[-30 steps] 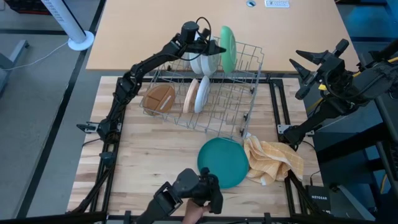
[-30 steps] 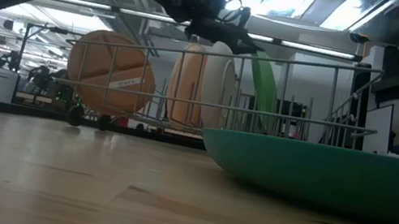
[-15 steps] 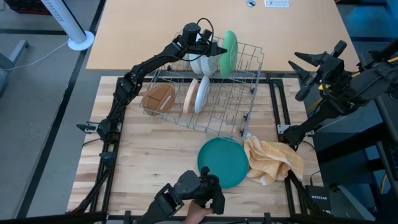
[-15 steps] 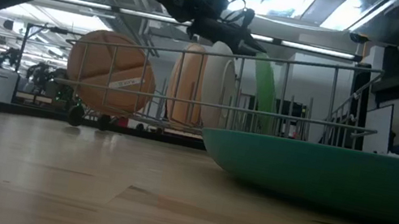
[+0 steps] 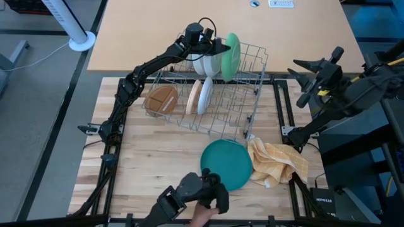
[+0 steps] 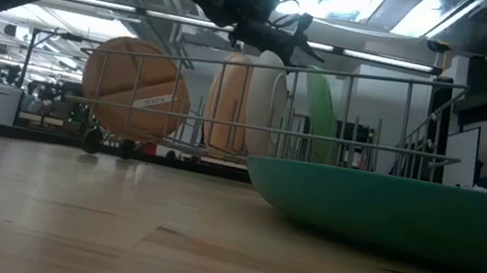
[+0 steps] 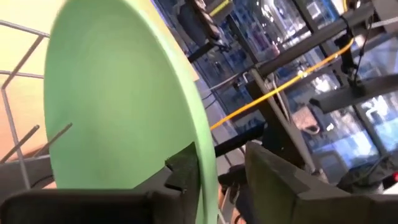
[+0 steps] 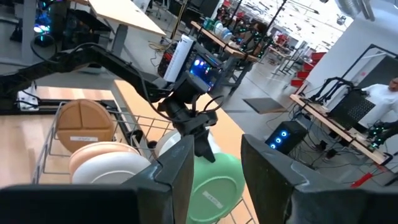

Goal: Sort dishes
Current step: Put the light green plate in the dish rack

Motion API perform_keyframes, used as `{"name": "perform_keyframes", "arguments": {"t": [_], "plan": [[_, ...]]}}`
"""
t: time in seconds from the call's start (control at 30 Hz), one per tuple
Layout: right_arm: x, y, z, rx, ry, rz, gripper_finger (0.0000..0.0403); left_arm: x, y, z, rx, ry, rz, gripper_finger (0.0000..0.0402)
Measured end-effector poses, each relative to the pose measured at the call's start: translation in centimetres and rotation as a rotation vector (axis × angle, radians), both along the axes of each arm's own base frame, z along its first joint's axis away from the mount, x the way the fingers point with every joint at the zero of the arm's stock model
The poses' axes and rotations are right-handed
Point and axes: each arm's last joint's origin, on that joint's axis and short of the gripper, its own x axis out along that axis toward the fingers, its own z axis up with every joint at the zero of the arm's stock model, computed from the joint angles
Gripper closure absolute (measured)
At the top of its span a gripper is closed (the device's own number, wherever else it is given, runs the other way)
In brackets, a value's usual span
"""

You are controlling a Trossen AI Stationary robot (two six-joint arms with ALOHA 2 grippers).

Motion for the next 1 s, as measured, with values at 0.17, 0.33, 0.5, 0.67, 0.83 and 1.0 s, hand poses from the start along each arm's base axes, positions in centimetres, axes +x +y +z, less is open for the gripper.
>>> {"name": "perform_keyframes", "arguments": {"t": [0.17, 0.33, 0.5, 0.67, 0.83, 1.0], "plan": [[0.8, 0.6, -0.8, -0.025, 0.04, -0.001, 0.0265, 0.0, 0.2, 0.7, -0.008, -0.075, 0.025, 0.0272], [1.6, 1.1, -1.5, -0.024, 0.056, -0.008, 0.0265, -0.3, 0.8, 1.4, -0.013, -0.145, 0.129, 0.027], [2.2, 1.5, -2.2, -0.013, 0.06, -0.016, 0.0265, -0.4, 0.9, 1.2, -0.035, -0.138, 0.186, 0.027], [2.6, 1.8, -2.7, -0.001, 0.059, -0.024, 0.0265, 0.1, 0.5, 1.2, -0.003, -0.128, 0.209, 0.027], [2.8, 1.9, -2.9, 0.015, 0.049, -0.03, 0.0265, 0.6, -0.1, 1.3, 0.013, -0.126, 0.249, 0.027], [2.8, 1.9, -2.9, 0.017, 0.048, -0.03, 0.0265, 1.2, -0.8, 1.3, 0.082, -0.101, 0.235, 0.0271]]}}
